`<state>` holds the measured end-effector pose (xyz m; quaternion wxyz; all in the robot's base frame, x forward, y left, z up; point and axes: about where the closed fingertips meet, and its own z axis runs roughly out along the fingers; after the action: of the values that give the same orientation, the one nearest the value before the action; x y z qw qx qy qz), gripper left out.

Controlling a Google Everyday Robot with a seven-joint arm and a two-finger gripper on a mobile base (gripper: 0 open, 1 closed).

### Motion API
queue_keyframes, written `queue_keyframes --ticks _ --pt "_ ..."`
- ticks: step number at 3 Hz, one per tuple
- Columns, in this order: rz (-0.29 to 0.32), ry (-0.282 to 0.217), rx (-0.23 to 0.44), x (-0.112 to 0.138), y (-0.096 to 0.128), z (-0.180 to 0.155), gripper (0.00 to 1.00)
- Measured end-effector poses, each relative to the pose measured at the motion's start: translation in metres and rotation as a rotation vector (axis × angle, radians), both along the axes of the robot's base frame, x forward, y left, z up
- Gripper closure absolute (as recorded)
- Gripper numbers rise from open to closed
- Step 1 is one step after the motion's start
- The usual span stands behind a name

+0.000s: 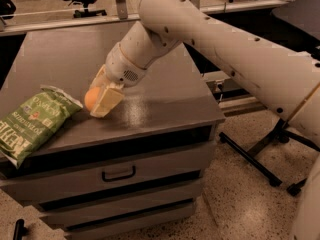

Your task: Move orange near green jalapeno chip bag

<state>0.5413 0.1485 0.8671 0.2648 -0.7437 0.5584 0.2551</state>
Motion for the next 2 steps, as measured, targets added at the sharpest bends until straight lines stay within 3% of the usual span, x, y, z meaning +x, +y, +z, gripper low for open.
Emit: queue_keyframes --ticks 2 --pt "0.030 0.009 -0.017 -0.0096 0.0101 -0.0091 0.36"
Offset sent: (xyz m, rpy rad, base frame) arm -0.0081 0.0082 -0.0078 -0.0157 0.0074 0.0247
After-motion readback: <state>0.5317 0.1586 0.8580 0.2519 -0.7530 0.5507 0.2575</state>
